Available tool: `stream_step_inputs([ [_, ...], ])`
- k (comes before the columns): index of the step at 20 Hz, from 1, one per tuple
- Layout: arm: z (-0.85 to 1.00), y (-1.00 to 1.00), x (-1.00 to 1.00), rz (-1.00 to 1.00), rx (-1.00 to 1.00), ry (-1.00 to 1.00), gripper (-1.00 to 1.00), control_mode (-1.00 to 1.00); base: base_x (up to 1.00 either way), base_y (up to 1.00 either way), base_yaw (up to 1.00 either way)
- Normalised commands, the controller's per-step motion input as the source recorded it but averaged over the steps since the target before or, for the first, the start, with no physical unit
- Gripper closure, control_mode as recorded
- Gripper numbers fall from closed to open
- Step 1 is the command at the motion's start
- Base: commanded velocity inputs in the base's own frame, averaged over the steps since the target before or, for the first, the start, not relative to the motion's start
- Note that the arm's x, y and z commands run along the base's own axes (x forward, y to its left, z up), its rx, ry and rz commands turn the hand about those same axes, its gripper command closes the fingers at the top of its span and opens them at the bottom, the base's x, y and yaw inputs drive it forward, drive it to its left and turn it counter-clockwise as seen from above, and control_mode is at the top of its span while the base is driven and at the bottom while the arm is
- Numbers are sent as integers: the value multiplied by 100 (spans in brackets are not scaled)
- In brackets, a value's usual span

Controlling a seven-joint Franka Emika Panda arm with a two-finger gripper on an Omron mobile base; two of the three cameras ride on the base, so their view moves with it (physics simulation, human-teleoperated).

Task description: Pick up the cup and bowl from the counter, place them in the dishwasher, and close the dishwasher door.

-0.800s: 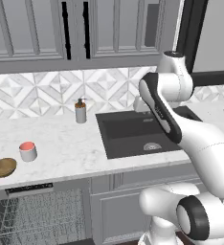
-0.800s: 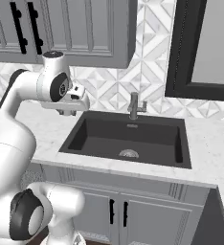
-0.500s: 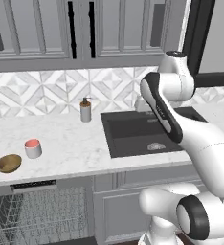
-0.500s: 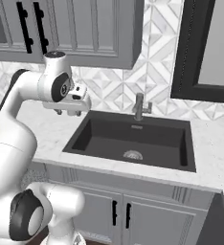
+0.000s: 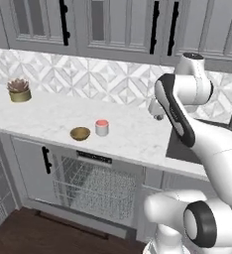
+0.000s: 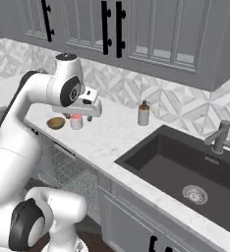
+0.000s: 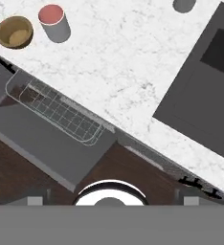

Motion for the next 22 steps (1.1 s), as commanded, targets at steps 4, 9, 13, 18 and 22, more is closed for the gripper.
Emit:
stream_step_inputs([
  [4, 0, 0, 0, 0, 0, 0, -100, 100, 3, -36, 78],
  [9, 0, 0, 0, 0, 0, 0, -100, 100, 16, -44, 63],
  [13, 0, 0, 0, 0, 0, 0, -100, 100, 36, -39, 40],
  [18, 0, 0, 0, 0, 0, 0, -100, 100, 28, -54, 31],
  [22, 0, 0, 0, 0, 0, 0, -100, 100, 24, -71, 27],
])
